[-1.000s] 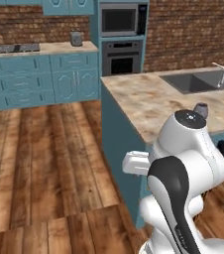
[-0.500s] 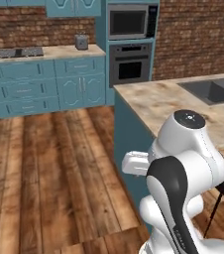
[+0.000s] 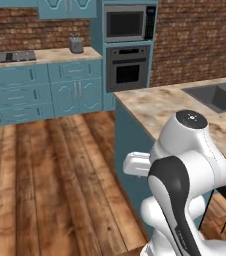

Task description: There is a wine glass and glass cup on the dining counter. Place the wine bottle next to the wine glass and the juice bottle next to the glass cup.

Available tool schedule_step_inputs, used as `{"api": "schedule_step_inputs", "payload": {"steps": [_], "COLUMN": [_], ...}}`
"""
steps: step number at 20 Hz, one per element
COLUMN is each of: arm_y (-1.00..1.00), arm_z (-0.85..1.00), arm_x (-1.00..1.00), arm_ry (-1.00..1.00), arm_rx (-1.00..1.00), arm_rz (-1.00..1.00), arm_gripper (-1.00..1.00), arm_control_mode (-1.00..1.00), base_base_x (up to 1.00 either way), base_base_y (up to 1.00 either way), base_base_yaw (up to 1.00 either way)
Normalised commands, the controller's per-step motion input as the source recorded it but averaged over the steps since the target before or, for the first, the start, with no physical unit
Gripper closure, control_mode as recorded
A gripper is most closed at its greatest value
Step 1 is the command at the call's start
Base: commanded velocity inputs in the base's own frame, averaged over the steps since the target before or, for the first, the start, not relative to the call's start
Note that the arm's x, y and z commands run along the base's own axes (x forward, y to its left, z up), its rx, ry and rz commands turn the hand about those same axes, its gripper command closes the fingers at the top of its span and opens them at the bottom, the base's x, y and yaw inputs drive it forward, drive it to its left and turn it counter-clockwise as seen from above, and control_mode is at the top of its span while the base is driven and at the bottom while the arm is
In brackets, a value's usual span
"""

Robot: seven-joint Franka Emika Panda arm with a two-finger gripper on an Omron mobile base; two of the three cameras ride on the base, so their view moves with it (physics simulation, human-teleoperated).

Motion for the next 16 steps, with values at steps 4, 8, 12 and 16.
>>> {"api": "schedule_step_inputs", "payload": {"steps": [4,8,12,16], "arm_y": [0.0,0.0,0.0,0.0], "arm_z": [0.0,0.0,0.0,0.0], "arm_x": [0.0,0.0,0.0,0.0], "arm_ry": [0.0,0.0,0.0,0.0], "arm_rx": [0.0,0.0,0.0,0.0], "arm_rz": [0.0,0.0,0.0,0.0], "arm_gripper": [-1.0,-1.0,-1.0,-1.0], "arm_control_mode": [1.0,1.0,1.0,1.0], "base_base_x": [0.94,0.94,0.94,0.78], "base_base_y": [0.27,0.26,0.26,0.43], "base_base_yaw": [-0.06,-0.05,-0.05,-0.02]}}
